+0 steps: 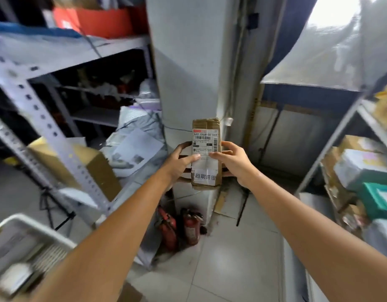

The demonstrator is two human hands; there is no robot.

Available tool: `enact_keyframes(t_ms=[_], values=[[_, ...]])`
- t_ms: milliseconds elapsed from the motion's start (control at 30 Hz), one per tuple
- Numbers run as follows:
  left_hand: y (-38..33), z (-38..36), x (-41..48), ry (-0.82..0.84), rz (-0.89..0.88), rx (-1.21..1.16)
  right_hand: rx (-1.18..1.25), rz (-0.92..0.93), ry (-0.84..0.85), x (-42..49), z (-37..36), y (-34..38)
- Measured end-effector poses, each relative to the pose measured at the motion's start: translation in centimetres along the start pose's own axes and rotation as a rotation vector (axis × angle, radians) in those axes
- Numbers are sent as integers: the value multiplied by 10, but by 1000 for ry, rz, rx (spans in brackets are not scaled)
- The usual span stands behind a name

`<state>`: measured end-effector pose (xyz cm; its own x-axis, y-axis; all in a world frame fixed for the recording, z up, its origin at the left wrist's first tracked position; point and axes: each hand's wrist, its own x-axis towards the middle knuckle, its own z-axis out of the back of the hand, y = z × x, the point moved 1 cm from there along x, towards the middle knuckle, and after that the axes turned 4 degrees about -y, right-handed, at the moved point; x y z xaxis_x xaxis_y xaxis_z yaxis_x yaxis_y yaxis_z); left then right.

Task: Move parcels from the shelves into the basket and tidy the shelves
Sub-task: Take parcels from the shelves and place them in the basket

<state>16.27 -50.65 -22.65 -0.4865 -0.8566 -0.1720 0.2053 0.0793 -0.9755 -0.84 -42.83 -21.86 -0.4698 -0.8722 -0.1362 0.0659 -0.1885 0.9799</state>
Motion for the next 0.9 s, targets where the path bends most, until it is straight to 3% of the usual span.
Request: enact_keyframes(t_ms=[233, 467, 700, 900], values=[[40, 44, -75, -342, 103, -88, -47, -11, 307, -25, -65, -8], [77, 123, -164, -601, 185, -117, -98, 1, 559, -67, -182, -23], [133, 206, -242, -745, 285, -229, -128, -67, 791, -114, -300, -44], [180, 271, -274, -798, 314, -265, -140, -89, 854, -138, -388, -64]])
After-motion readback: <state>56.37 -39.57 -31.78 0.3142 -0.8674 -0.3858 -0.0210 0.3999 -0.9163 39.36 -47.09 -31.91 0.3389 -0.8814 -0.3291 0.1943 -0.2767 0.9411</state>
